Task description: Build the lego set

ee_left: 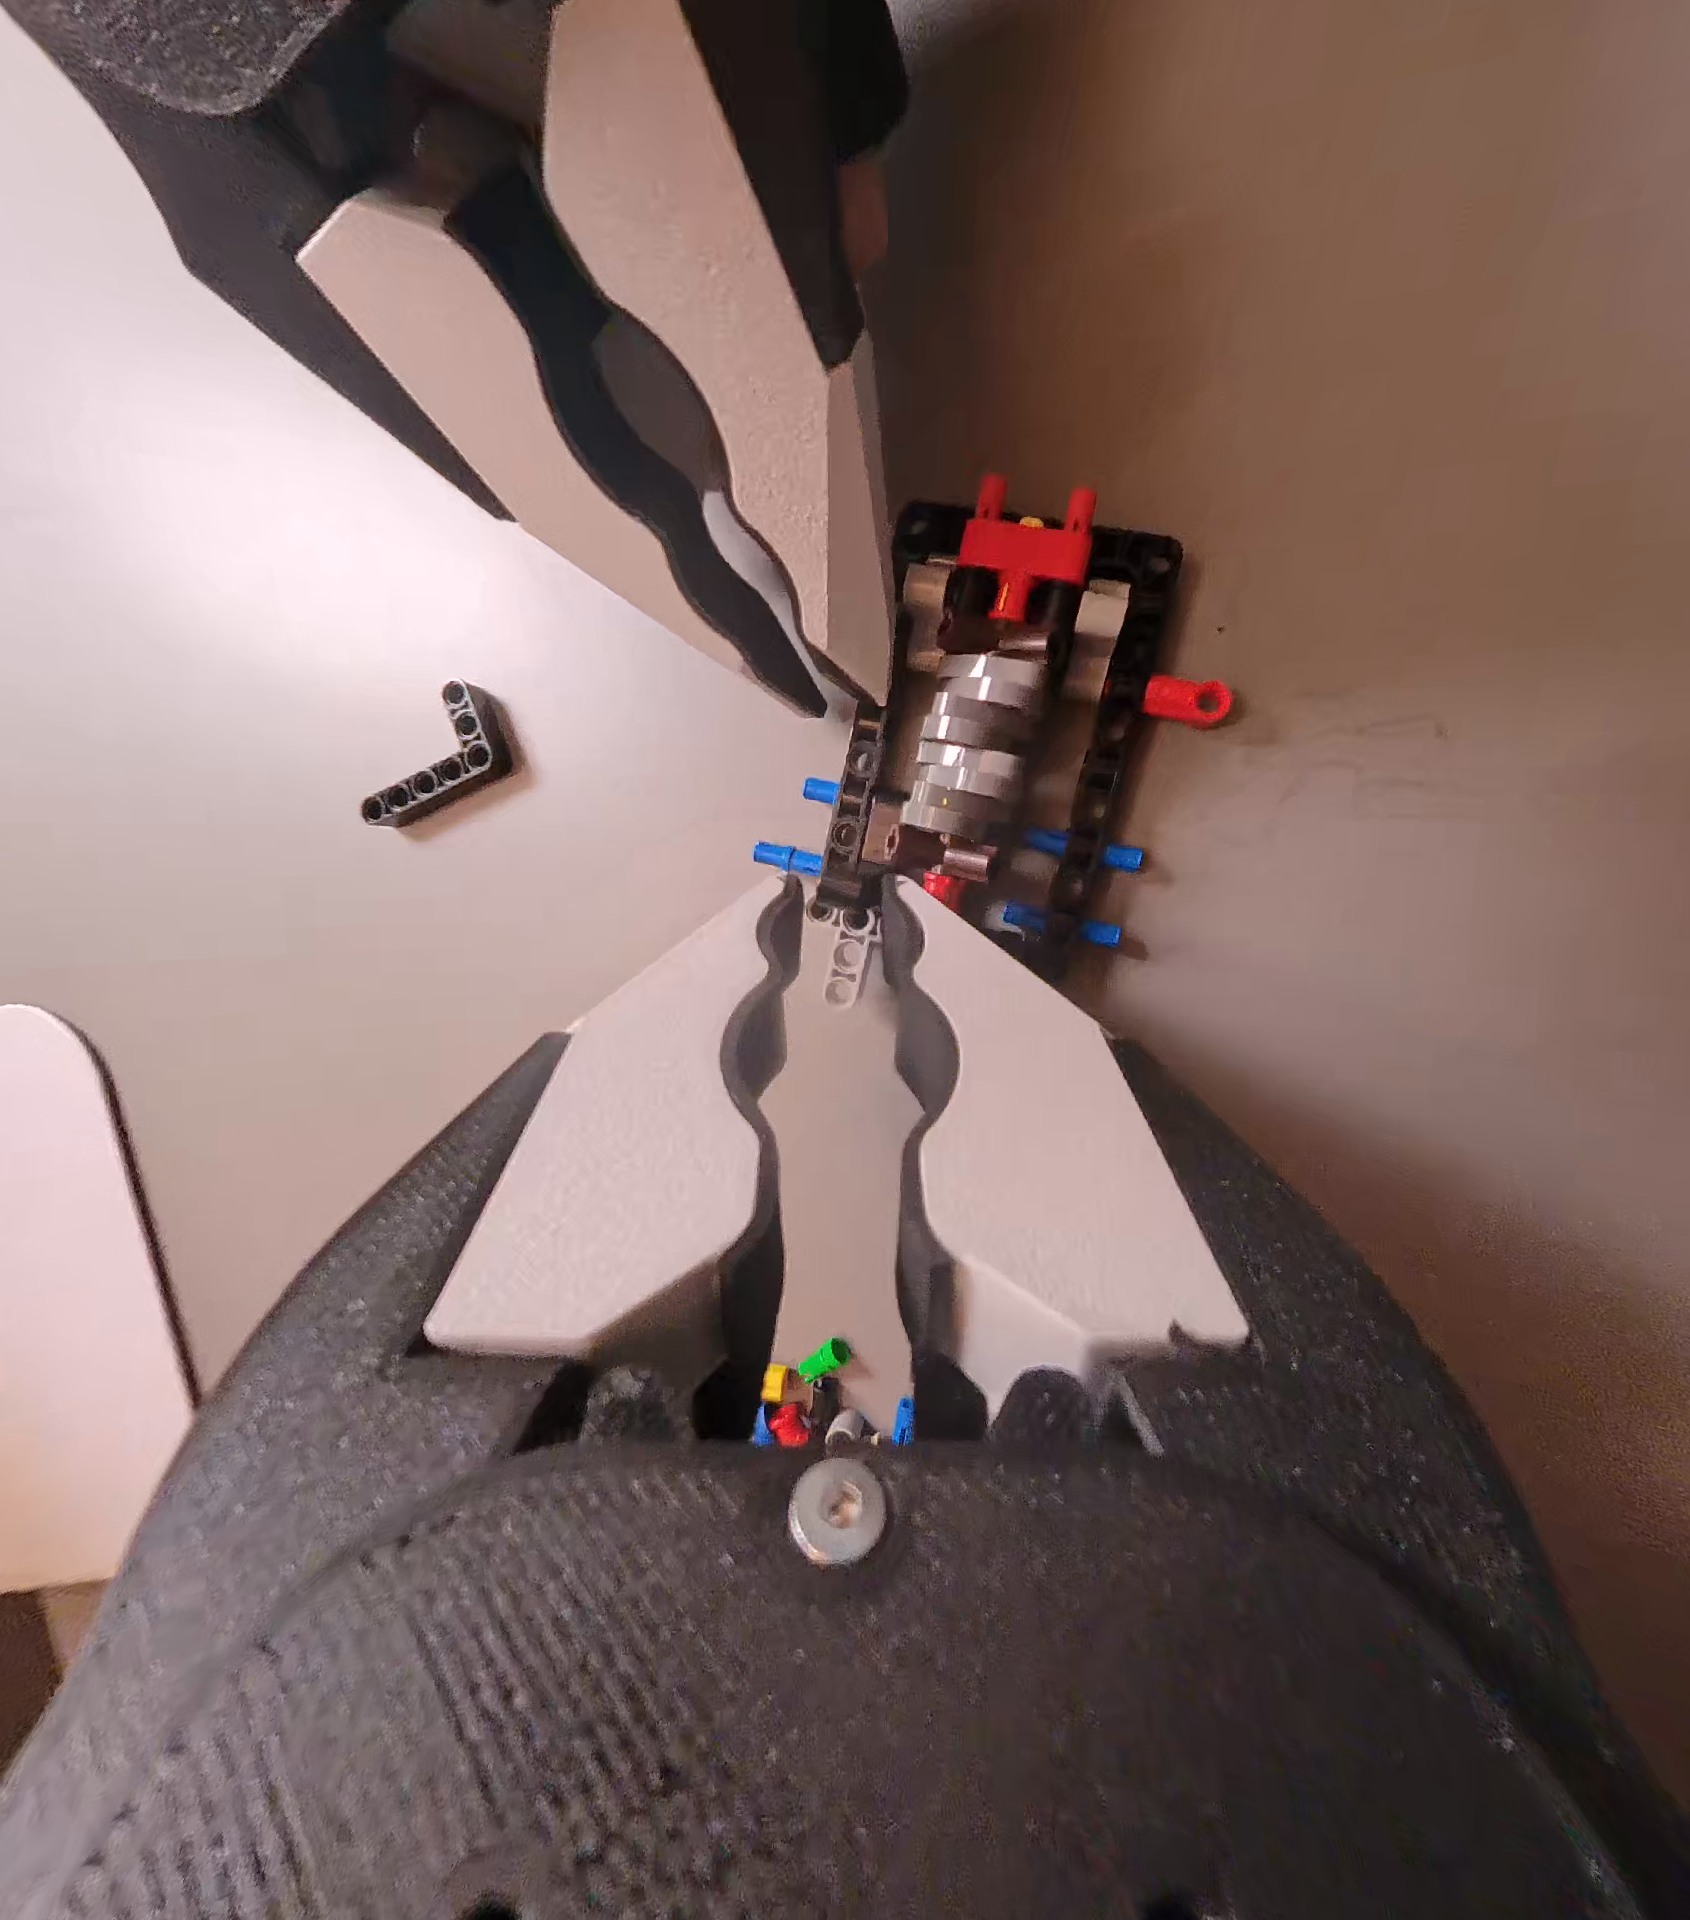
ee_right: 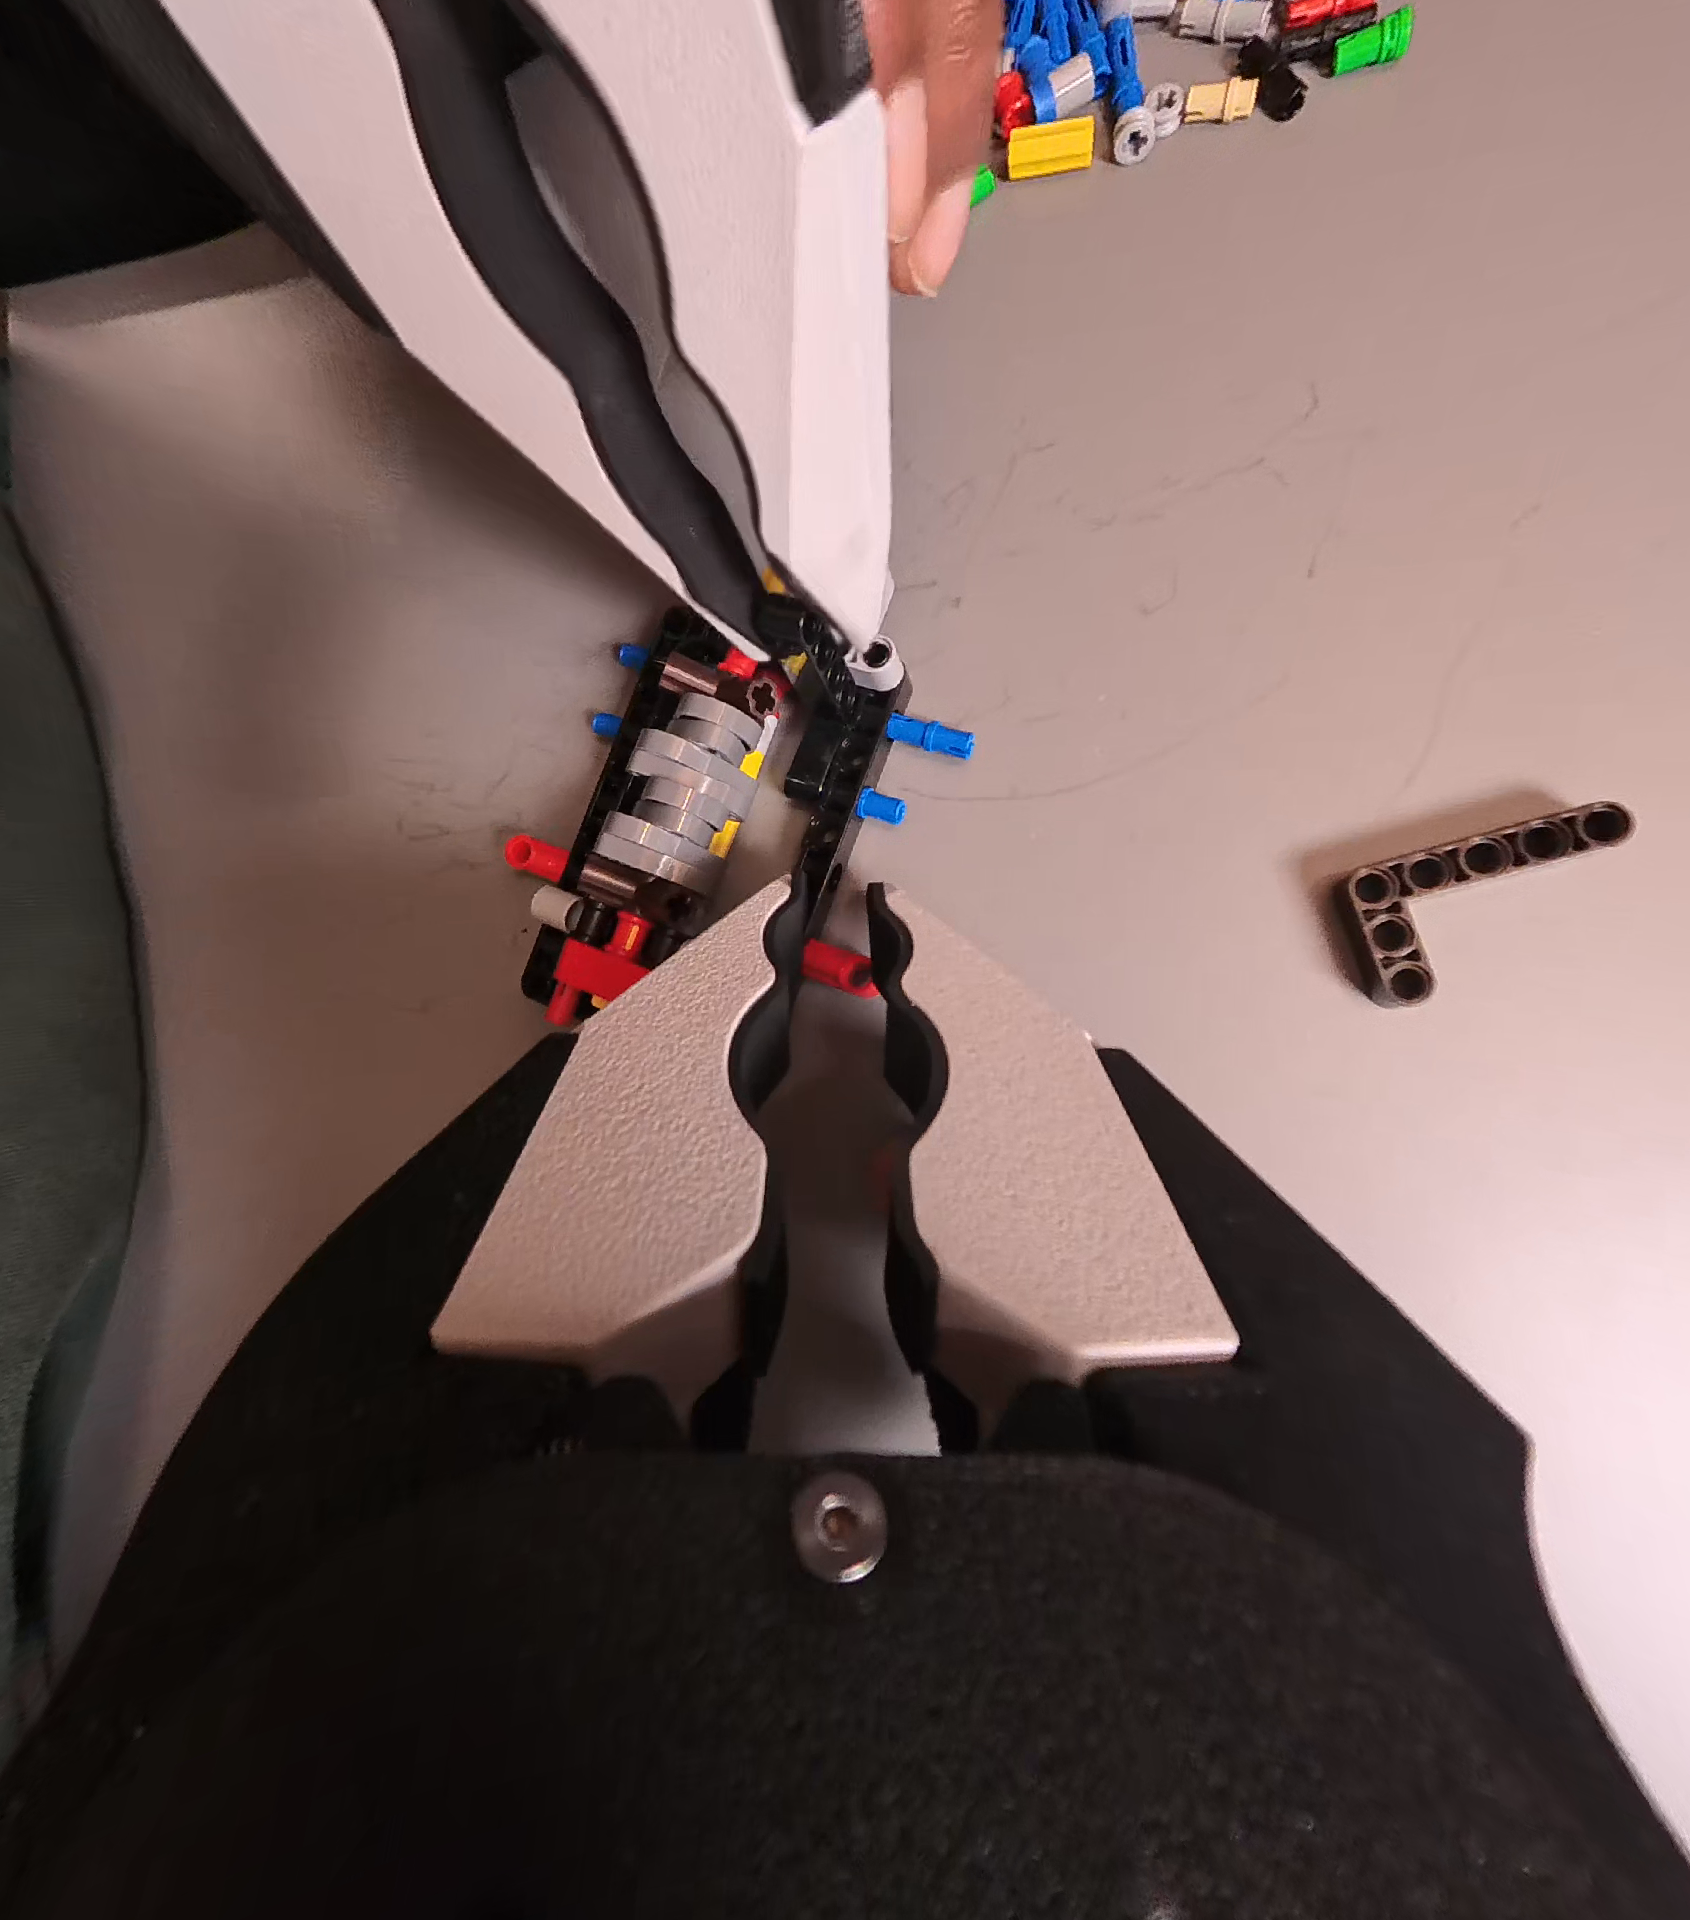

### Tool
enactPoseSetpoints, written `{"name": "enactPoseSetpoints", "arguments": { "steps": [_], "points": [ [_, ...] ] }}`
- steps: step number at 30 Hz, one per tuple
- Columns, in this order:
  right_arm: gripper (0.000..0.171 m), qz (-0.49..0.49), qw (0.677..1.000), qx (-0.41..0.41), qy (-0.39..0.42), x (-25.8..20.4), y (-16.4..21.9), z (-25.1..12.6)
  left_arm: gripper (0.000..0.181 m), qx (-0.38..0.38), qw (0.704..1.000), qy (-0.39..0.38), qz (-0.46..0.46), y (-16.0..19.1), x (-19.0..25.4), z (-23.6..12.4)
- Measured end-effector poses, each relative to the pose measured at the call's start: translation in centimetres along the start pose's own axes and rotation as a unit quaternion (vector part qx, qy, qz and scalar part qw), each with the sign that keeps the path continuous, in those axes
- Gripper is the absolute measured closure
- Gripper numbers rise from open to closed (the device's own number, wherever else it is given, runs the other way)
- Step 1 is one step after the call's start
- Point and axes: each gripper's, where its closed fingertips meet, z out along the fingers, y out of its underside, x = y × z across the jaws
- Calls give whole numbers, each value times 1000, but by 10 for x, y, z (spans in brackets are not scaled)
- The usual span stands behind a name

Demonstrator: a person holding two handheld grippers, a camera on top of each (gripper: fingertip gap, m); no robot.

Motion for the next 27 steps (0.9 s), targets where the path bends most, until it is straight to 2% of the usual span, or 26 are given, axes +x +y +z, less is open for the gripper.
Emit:
{"name": "enactPoseSetpoints", "arguments": {
  "steps": [5, 8, 21, 27],
  "points": [
    [162, -4, 1000, 8, 1, 0, 0, -1, 167, 44, 993, 94, -51, -2, 3, -2],
    [162, -9, 1000, 9, 5, 0, 0, 0, 173, 53, 989, 118, -65, -3, 3, 0],
    [165, -11, 1000, 8, 9, -2, 0, 0, 174, -36, 997, 67, 5, -4, 3, 1],
    [155, 0, 1000, 21, 16, 1, -7, 2, 174, -42, 998, 48, 5, -4, 1, 1]
  ]
}}
